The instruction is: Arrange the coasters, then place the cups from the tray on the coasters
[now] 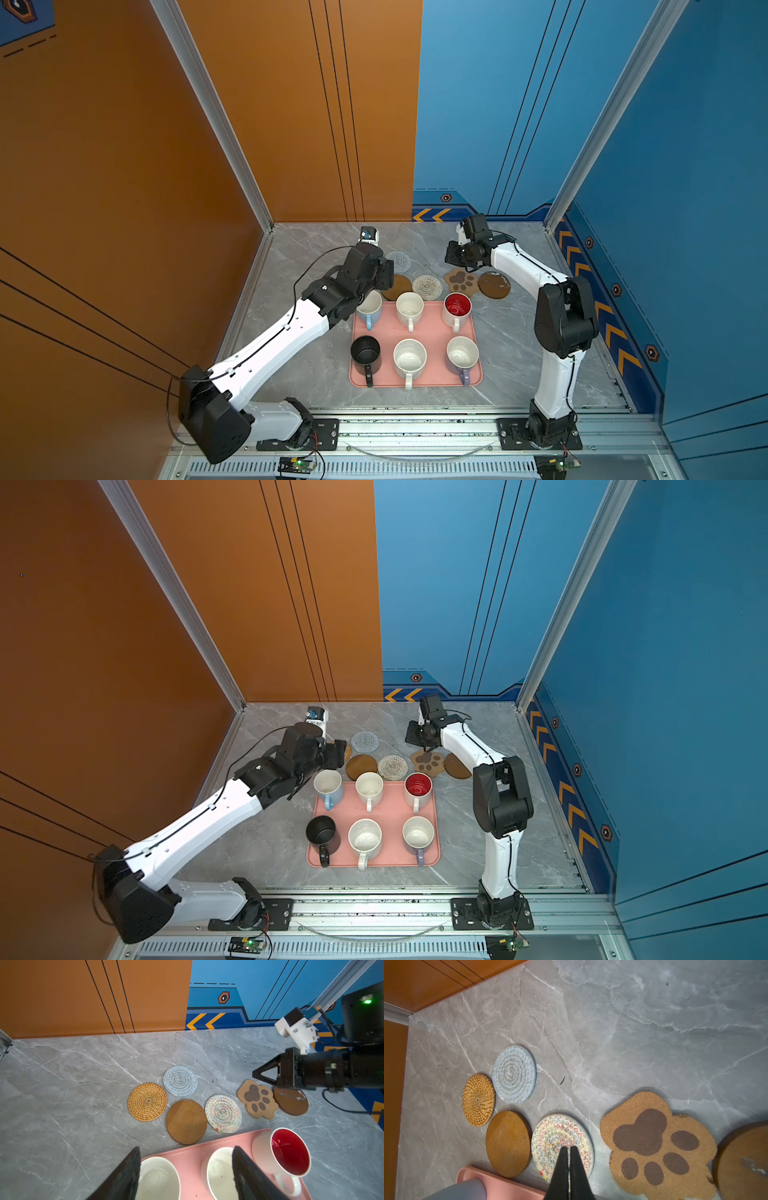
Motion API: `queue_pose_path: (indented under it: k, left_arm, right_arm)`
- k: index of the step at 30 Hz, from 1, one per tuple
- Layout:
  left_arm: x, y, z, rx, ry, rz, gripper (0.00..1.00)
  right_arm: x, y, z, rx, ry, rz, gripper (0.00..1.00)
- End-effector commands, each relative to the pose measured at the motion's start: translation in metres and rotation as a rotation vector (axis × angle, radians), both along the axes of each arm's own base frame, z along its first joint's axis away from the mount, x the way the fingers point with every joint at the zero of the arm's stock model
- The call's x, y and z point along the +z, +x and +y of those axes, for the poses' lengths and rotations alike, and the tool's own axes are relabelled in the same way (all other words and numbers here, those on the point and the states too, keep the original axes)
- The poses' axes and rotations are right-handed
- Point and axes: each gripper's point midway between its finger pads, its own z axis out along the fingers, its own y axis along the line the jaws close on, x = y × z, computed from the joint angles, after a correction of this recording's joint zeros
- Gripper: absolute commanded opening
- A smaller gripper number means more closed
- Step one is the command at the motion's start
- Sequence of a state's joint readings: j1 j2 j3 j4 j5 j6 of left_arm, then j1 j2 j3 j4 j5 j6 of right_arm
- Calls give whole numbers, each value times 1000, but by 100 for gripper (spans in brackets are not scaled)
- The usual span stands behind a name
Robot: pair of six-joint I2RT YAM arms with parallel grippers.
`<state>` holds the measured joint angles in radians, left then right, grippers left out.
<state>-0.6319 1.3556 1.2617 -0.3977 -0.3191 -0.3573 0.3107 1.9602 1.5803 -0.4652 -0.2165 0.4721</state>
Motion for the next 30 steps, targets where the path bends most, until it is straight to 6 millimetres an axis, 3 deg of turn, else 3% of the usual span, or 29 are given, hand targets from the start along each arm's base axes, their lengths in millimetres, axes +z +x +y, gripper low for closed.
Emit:
queue_pose_path:
  k: [1, 7, 14, 22, 26, 30]
  left_arm:
    - [-15, 21, -5, -69, 44, 88, 70]
    - [-35, 69, -19, -143, 109, 191, 64]
    - [-85, 115, -40, -187, 161, 339, 48]
    - [-149, 137, -44, -164, 194, 470, 30]
    - [-170, 144, -46, -161, 160, 513, 23]
    - [-187, 151, -48, -136, 131, 544, 7]
  right_arm:
    - [13, -15, 1, -29, 33, 8, 0]
    - [26, -20, 13, -68, 134, -28, 0]
    - [25, -36, 22, -87, 188, -48, 0]
    - [29, -51, 23, -69, 196, -48, 0]
    - [27, -53, 25, -62, 193, -44, 0]
    - [27, -54, 26, -61, 201, -46, 0]
